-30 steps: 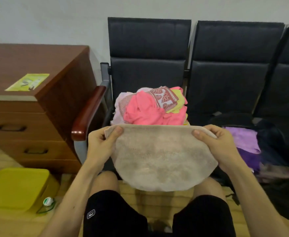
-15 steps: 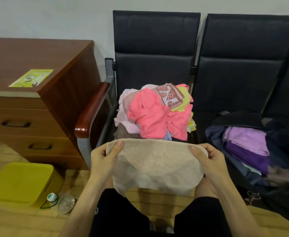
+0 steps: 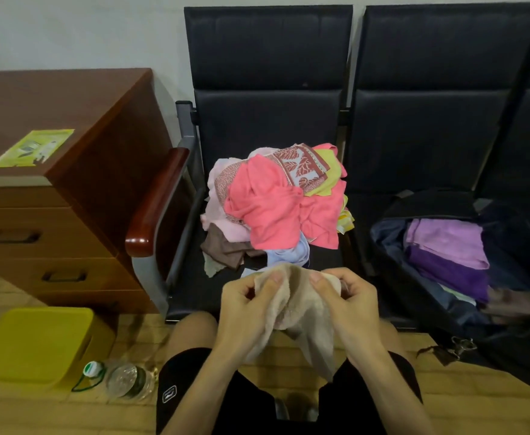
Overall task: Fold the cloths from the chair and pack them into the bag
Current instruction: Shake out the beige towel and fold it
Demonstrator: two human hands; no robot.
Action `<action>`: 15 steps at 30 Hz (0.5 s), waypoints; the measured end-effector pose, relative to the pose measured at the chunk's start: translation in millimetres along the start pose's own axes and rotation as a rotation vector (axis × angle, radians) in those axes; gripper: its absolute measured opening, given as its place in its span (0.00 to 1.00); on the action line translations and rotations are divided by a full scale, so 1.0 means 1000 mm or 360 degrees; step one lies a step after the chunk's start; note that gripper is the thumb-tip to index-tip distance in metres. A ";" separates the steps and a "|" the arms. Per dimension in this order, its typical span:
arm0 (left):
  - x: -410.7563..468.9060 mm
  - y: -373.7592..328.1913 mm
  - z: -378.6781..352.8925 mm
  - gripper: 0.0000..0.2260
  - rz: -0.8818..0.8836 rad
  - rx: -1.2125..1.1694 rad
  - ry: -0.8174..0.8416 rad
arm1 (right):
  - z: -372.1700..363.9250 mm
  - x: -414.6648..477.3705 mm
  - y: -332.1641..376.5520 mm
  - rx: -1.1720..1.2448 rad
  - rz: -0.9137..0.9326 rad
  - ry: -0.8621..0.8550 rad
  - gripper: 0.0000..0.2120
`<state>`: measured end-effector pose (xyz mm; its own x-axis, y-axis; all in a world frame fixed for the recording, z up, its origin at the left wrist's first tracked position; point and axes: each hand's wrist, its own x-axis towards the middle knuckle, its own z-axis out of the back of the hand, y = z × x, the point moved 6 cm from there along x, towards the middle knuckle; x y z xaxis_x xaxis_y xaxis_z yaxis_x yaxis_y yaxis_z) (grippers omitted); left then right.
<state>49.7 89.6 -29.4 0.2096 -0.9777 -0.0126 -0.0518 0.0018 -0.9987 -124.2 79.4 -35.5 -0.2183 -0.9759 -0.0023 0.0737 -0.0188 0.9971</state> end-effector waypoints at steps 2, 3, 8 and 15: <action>0.000 -0.002 -0.011 0.20 0.0003 0.0053 0.0114 | -0.006 0.001 0.000 0.0013 0.0028 0.0011 0.04; -0.001 -0.002 -0.016 0.20 0.0025 0.0058 0.0156 | -0.009 0.000 0.000 0.0020 0.0033 0.0032 0.04; 0.004 0.003 -0.022 0.16 -0.0058 0.0194 0.0261 | -0.015 -0.004 0.003 -0.0026 0.0068 0.0104 0.06; 0.005 0.003 -0.019 0.07 -0.0144 0.0383 0.0316 | -0.019 -0.008 0.008 0.0265 -0.0249 0.0320 0.14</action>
<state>31.9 80.5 -32.0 0.0068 -0.9980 0.0630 0.1958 -0.0604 -0.9788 -103.8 82.5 -28.7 -0.0159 -0.9878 -0.1552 -0.1100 -0.1526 0.9822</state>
